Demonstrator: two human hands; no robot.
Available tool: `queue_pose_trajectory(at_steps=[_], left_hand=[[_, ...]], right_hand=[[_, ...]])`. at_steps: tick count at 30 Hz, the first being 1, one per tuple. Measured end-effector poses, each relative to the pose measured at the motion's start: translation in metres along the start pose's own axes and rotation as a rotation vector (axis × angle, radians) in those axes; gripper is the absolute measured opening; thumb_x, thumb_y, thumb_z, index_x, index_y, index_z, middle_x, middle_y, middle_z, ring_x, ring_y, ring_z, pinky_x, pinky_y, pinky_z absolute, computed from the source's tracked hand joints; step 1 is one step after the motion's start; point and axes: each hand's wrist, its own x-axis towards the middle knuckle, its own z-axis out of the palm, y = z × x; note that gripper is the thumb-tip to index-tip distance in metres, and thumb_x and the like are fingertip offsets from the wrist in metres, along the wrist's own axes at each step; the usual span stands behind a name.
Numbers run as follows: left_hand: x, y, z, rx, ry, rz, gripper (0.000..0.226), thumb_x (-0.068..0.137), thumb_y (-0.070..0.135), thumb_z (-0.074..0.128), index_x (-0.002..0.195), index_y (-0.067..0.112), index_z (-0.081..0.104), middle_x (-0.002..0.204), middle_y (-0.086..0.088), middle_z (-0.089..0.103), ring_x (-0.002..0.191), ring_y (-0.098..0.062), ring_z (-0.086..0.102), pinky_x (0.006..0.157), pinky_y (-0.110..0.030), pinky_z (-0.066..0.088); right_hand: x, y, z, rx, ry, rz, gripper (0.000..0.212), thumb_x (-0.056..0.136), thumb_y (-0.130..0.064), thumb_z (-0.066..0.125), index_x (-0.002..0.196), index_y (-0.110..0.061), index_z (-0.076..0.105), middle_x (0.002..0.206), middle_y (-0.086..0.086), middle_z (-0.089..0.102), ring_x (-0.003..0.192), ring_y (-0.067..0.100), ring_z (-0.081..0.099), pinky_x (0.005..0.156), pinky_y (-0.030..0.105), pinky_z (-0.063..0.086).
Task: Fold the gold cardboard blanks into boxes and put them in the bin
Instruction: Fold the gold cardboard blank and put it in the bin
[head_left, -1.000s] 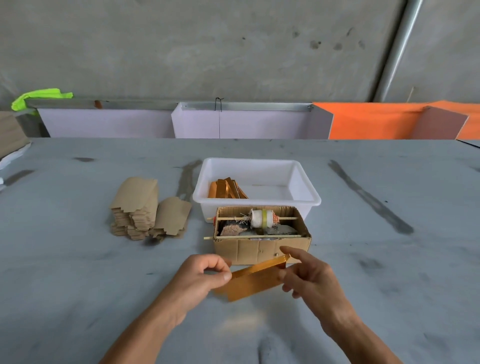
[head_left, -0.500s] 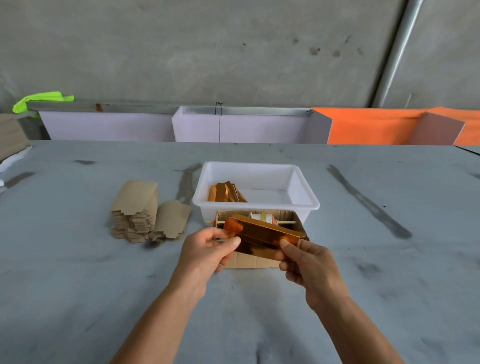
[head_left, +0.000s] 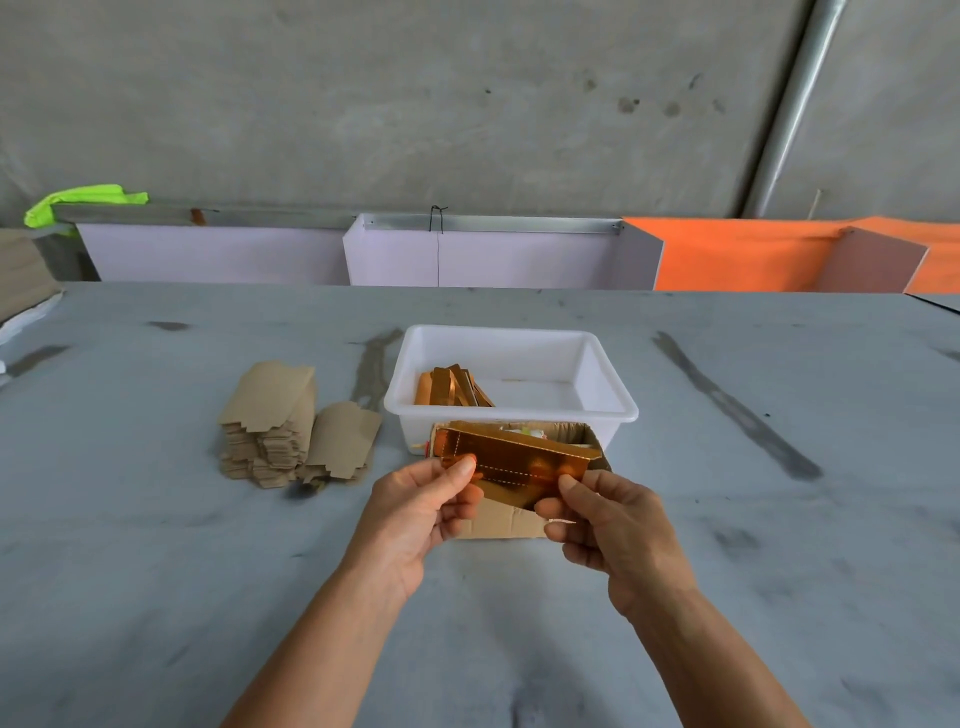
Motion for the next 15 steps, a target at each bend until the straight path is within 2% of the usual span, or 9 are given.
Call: queue_pose_trajectory(at_steps=[4,8,15], left_hand=[[0.0,-0.002,0.0,-0.018,-0.014,0.022,0.01,0.08,0.017,0.07,0.076,0.008,0.068,0.065,-0.006,0.069,0.057,-0.011,0.062,0.05,-0.019,0.049],[0.0,-0.006,-0.001,0.017,0.04,0.022,0.008,0.077,0.014,0.073,0.078,0.007,0.07,0.066,-0.006,0.07,0.056,-0.011,0.063,0.05,-0.019,0.05],[0.002,-0.01,-0.004,0.071,0.076,0.029,0.006,0.08,0.01,0.071,0.075,0.007,0.069,0.063,-0.003,0.068,0.059,-0.011,0.062,0.054,-0.02,0.05]], right_hand=[[0.001,-0.002,0.002,0.054,0.019,0.011,0.009,0.094,-0.014,0.057,0.092,-0.009,0.064,0.069,0.007,0.072,0.05,0.013,0.064,0.046,0.023,0.051],[0.003,0.003,0.002,0.124,-0.006,0.023,0.01,0.092,-0.01,0.059,0.093,-0.003,0.065,0.075,0.011,0.072,0.058,0.015,0.066,0.052,0.023,0.053],[0.005,0.016,-0.005,0.186,-0.069,0.056,0.011,0.087,-0.005,0.061,0.078,-0.002,0.066,0.074,0.014,0.069,0.064,0.016,0.066,0.059,0.023,0.054]])
